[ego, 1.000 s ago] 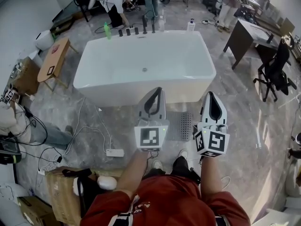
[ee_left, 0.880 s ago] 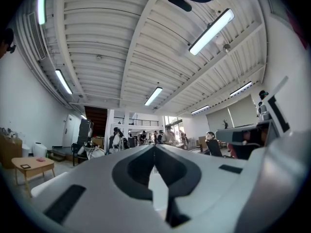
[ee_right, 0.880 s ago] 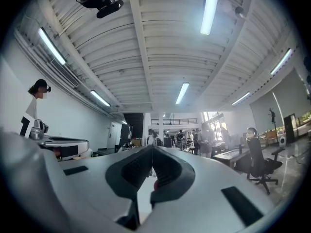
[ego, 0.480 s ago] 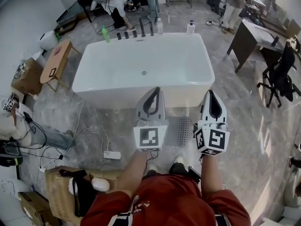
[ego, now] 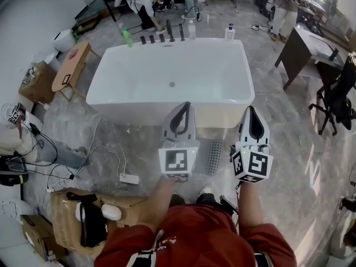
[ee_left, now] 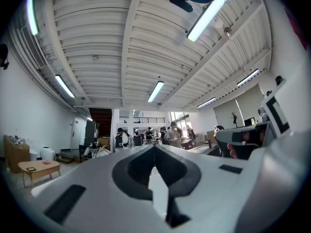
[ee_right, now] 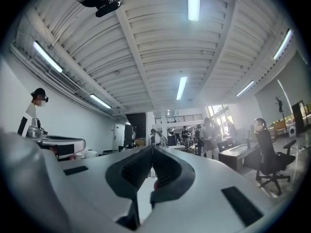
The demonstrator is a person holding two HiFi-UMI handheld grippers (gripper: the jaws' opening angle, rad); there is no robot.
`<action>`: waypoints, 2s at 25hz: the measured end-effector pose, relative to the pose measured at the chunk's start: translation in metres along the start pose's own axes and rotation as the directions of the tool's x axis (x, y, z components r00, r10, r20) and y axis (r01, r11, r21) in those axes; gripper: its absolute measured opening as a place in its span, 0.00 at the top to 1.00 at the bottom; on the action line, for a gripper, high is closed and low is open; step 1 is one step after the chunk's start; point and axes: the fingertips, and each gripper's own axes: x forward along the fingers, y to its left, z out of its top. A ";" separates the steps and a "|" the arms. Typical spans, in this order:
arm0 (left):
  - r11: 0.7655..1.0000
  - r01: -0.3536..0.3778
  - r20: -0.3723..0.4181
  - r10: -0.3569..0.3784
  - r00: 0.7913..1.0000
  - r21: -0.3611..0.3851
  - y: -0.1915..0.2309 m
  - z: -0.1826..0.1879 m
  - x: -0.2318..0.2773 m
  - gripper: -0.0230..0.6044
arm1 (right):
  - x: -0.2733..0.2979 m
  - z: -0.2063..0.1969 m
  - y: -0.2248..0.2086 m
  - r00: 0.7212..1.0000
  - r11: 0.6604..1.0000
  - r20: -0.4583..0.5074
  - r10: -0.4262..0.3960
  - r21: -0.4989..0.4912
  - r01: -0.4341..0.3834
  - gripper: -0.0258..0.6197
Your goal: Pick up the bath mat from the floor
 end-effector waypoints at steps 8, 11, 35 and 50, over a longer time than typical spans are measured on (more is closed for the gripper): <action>1.000 -0.015 -0.029 0.015 0.999 -0.015 0.001 -0.010 0.014 0.94 | 0.014 -0.008 -0.009 1.000 1.000 -0.022 0.014 0.001 -0.014 0.94; 1.000 -0.002 -0.025 0.002 1.000 -0.020 0.008 -0.012 0.020 0.94 | 0.020 -0.007 -0.005 1.000 1.000 -0.018 0.002 -0.006 -0.002 0.94; 0.999 0.021 -0.095 -0.025 0.995 -0.049 0.054 -0.057 0.026 0.94 | 0.042 -0.045 0.037 0.995 0.999 -0.095 -0.031 -0.025 0.028 0.94; 0.991 -0.005 -0.270 -0.032 0.962 -0.133 0.067 -0.166 0.017 0.94 | 0.042 -0.165 0.045 0.956 0.998 -0.287 -0.058 -0.028 0.052 0.94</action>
